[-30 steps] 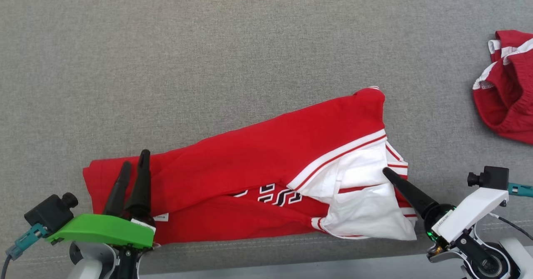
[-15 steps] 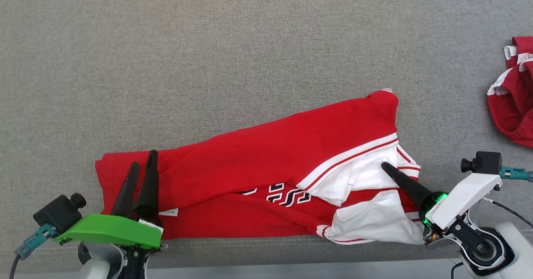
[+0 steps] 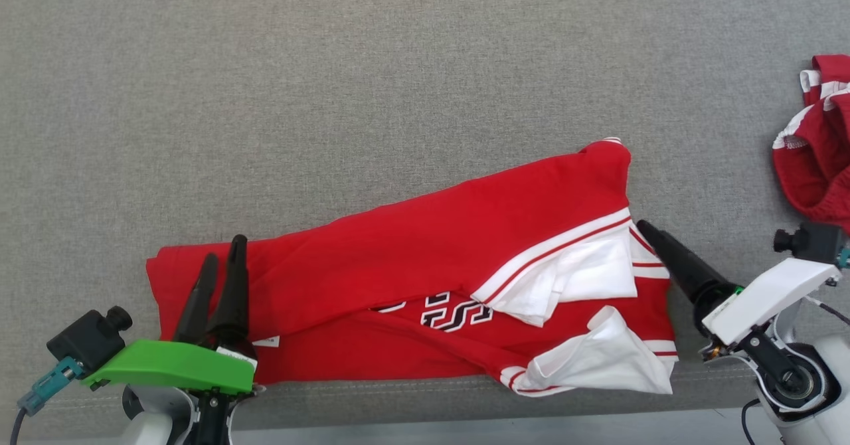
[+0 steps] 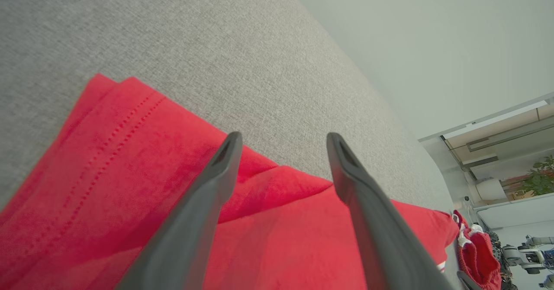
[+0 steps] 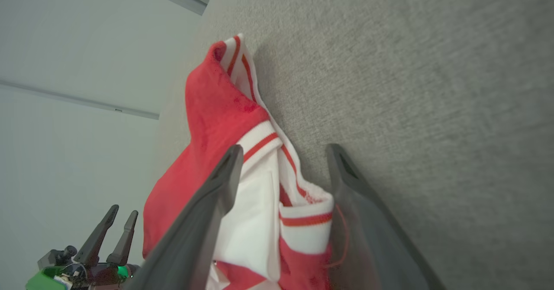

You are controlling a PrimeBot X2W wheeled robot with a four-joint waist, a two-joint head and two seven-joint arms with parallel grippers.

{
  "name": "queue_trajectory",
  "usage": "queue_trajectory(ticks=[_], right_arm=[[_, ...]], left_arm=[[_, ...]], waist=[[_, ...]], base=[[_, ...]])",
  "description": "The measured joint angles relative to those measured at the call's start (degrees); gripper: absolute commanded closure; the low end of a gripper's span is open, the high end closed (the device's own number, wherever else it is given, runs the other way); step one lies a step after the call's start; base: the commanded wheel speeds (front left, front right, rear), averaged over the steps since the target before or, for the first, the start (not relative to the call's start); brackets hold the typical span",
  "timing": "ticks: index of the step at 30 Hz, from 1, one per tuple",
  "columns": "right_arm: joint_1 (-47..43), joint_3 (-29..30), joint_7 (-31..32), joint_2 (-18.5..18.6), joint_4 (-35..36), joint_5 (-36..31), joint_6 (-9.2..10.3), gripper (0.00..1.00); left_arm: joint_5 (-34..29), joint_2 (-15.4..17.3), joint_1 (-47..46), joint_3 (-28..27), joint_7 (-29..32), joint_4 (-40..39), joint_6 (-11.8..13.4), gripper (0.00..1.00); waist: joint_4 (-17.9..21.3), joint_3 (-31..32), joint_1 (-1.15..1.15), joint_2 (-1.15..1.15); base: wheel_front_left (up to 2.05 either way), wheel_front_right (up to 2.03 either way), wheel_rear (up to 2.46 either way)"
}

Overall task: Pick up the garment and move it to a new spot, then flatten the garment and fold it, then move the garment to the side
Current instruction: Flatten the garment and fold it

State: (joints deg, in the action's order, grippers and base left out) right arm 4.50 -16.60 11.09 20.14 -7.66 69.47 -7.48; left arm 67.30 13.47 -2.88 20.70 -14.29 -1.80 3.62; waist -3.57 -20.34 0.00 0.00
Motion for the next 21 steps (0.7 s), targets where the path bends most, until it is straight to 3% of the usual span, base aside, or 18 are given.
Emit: queue_trajectory(ticks=[6, 14, 21], right_arm=[[-0.6, 2.0, -4.2, 1.6, 4.1, -2.0, 0.43, 0.00], [-6.0, -5.1, -4.2, 2.9, 10.9, -7.7, 0.42, 0.00], [-9.0, -5.6, -5.1, 4.3, 14.6, -9.3, 0.42, 0.00]], left_arm=[[0.0, -0.2, 0.4, -0.6, -0.1, -0.6, 0.0, 0.00], [0.0, -0.2, 1.1, -1.5, -0.1, -0.9, 0.0, 0.00], [0.0, -0.5, 1.1, -1.1, -0.1, -0.6, -0.1, 0.00]], waist=[[1.3, -0.2, 0.00, 0.00], [3.6, -0.3, 0.00, 0.00], [4.8, 0.3, 0.00, 0.00]], base=[[0.00, 0.00, 0.00], [0.00, 0.00, 0.00], [0.00, 0.00, 0.00]])
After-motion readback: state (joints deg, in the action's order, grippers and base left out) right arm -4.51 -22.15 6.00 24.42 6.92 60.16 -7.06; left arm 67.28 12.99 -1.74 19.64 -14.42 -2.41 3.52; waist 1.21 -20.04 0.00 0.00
